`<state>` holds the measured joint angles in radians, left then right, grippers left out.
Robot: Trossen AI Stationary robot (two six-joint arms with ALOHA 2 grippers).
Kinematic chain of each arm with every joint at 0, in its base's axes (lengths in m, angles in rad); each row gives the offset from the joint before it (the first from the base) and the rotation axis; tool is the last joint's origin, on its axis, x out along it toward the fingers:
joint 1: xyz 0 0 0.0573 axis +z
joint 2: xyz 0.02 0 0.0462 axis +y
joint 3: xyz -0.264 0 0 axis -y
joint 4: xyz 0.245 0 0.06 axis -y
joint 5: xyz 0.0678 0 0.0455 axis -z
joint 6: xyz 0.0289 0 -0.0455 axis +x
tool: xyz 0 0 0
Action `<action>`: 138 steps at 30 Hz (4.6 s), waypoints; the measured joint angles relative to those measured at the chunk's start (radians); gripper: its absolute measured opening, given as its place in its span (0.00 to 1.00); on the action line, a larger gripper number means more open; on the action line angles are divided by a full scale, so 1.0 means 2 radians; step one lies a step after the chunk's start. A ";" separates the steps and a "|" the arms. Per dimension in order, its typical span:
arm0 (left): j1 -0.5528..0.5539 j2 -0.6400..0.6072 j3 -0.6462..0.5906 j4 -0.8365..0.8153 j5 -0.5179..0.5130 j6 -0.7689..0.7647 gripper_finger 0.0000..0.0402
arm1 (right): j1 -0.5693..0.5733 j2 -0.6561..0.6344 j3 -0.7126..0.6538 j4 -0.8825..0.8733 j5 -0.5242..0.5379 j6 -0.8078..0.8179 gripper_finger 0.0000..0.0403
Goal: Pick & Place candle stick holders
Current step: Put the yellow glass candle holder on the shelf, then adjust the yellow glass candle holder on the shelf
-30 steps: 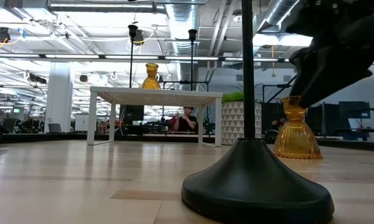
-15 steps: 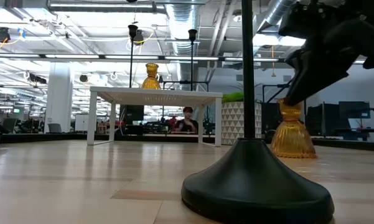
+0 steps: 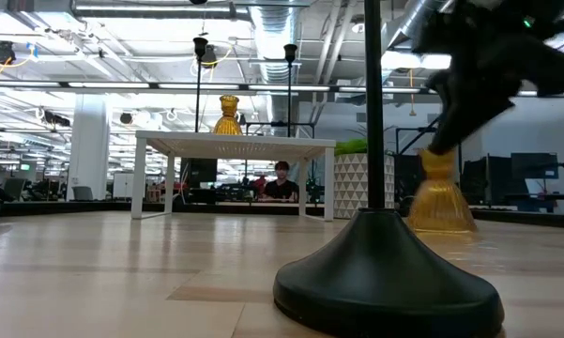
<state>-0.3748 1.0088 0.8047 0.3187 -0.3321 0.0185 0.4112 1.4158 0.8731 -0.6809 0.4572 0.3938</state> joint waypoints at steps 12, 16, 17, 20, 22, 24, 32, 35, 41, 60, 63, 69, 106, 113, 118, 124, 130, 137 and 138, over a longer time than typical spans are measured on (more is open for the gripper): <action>-0.001 -0.007 0.000 -0.007 0.000 -0.006 0.02 | -0.025 -0.001 0.135 -0.094 -0.024 -0.064 0.00; -0.007 -0.023 0.000 -0.048 0.000 -0.028 0.02 | -0.045 -0.001 0.184 -0.109 -0.013 -0.115 0.00; -0.008 -0.028 0.000 -0.061 -0.001 -0.038 0.02 | -0.051 -0.001 0.197 -0.108 -0.007 -0.130 0.00; -0.013 -0.042 0.000 -0.097 -0.003 -0.070 0.02 | -0.075 -0.001 0.232 -0.106 -0.003 -0.172 0.00; -0.017 -0.048 0.000 -0.109 -0.002 -0.079 0.02 | -0.095 -0.001 0.250 -0.100 -0.004 -0.200 0.00; -0.025 -0.052 0.000 -0.117 -0.002 -0.079 0.02 | -0.116 -0.001 0.266 -0.094 -0.003 -0.230 0.00; -0.038 -0.054 0.000 -0.126 -0.002 -0.078 0.02 | -0.195 -0.002 0.282 -0.027 -0.007 -0.316 0.00; -0.037 -0.054 0.000 -0.126 -0.002 -0.077 0.02 | -0.214 0.004 0.283 -0.007 -0.018 -0.327 0.00; -0.027 -0.053 0.000 -0.127 -0.041 -0.077 0.02 | -0.234 0.044 0.283 0.022 -0.037 -0.377 0.00; -0.027 -0.052 0.000 -0.241 -0.126 -0.222 0.02 | -0.300 0.181 0.424 -0.001 -0.062 -0.470 0.00; -0.027 -0.052 0.000 -0.249 -0.126 -0.223 0.02 | -0.306 0.198 0.434 -0.007 -0.060 -0.480 0.00; -0.027 -0.052 0.000 -0.275 -0.126 -0.252 0.02 | -0.313 0.203 0.438 -0.005 -0.060 -0.486 0.00; -0.028 -0.051 0.000 -0.287 -0.125 -0.261 0.02 | -0.322 0.235 0.439 0.018 -0.058 -0.472 0.04; -0.028 -0.051 0.000 -0.288 -0.125 -0.261 0.02 | -0.325 0.236 0.438 0.018 -0.059 -0.471 0.13; -0.028 -0.051 0.000 -0.288 -0.125 -0.261 0.02 | -0.325 0.236 0.438 0.019 -0.059 -0.471 0.14; -0.028 -0.051 0.000 -0.288 -0.125 -0.261 0.02 | -0.322 0.233 0.438 0.040 -0.057 -0.473 0.14; -0.028 -0.051 0.000 -0.288 -0.125 -0.261 0.02 | -0.317 0.231 0.466 0.043 -0.035 -0.476 0.14; -0.028 -0.051 0.000 -0.289 -0.125 -0.261 0.02 | -0.306 0.231 0.510 0.023 -0.030 -0.476 0.14; -0.028 -0.051 0.000 -0.289 -0.125 -0.261 0.02 | -0.304 0.231 0.520 0.011 -0.030 -0.474 0.14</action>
<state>-0.4313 0.9062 0.8047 -0.2584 -0.5823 -0.5030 -0.1958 1.8771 1.9139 -0.6582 0.3981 -0.5539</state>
